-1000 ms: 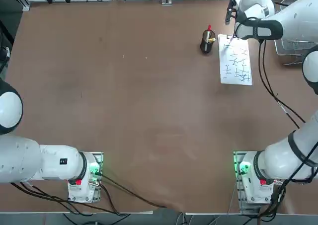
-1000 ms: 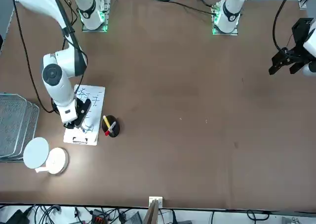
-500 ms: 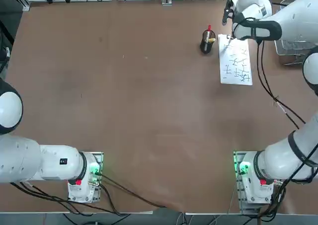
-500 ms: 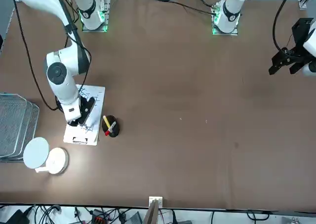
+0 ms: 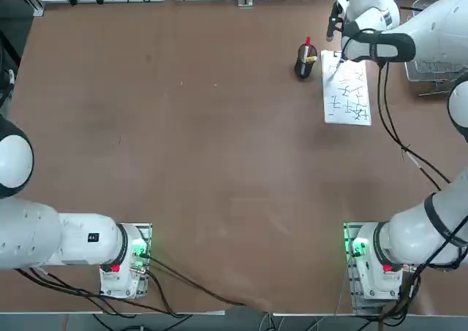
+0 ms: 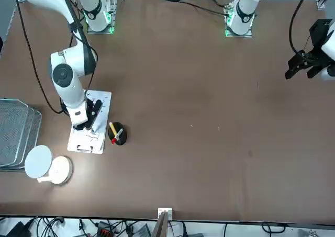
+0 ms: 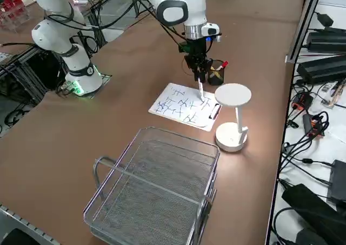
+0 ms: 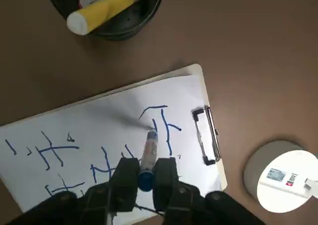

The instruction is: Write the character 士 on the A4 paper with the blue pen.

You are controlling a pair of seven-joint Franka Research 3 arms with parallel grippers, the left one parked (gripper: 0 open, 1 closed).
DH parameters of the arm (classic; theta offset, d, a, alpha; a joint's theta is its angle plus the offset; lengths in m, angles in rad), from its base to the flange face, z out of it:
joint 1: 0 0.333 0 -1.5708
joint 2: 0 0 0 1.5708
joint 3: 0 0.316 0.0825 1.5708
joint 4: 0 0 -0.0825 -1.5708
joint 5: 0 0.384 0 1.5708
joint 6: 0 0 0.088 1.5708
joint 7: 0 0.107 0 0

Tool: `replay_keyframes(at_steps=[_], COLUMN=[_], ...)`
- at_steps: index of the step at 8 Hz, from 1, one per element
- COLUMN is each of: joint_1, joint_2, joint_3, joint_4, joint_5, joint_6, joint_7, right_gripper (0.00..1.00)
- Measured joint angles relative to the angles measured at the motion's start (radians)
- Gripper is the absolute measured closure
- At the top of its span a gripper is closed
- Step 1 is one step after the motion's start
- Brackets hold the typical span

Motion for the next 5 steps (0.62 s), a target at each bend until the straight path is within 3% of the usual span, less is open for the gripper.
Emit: replay_keyframes(at_steps=[5], joint_1=[0.000], joint_2=[-0.003], joint_3=[0.000], joint_4=[0.000], joint_5=[-0.043], joint_6=[0.001], joint_7=[0.002], right_gripper=[0.81])
